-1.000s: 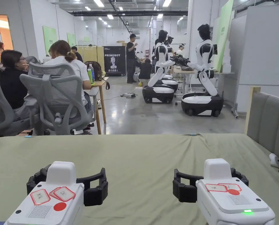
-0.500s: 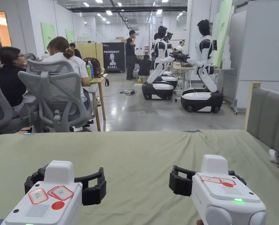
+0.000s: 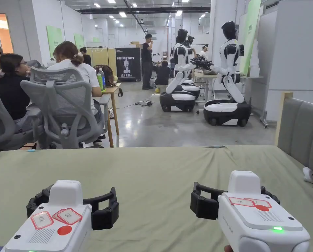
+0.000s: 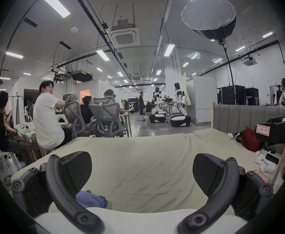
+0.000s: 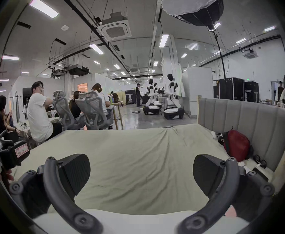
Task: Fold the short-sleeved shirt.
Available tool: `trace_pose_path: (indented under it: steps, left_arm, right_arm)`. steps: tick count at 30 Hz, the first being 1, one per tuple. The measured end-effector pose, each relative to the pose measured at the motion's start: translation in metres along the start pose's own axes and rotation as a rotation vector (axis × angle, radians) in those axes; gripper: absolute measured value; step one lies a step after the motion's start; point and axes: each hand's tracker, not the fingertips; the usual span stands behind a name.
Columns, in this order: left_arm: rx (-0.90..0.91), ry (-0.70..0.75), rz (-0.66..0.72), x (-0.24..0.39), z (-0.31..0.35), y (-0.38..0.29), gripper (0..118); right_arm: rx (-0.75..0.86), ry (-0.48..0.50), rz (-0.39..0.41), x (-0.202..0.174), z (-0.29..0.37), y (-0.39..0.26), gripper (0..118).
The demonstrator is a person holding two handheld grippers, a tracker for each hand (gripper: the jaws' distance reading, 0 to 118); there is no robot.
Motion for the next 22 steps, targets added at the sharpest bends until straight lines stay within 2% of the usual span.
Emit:
trace_pose_path:
  steps: [4,8,16,20,22]
  left_arm:
    - [-0.001,0.000,0.001,0.0008,-0.0007,0.0000,118]
    - [-0.006,-0.002,-0.004,0.0027,-0.0014,-0.0006,118]
    - [-0.006,-0.007,-0.008,0.0062,-0.0020,-0.0004,118]
    - [0.003,-0.018,-0.002,0.0080,-0.0010,0.0004,118]
    - [0.004,-0.017,-0.005,0.0097,-0.0007,0.0011,118]
  right_arm:
    - [0.013,0.004,0.005,0.0019,0.0012,0.0002,118]
    - [0.033,0.015,0.055,0.0004,0.0018,0.0013,118]
    - [0.018,-0.047,0.022,0.0013,0.0005,0.0008,118]
    - [-0.042,0.078,0.016,0.0073,-0.0017,-0.0017,118]
    - [-0.037,0.064,0.027,0.0080,-0.0045,-0.0042,118]
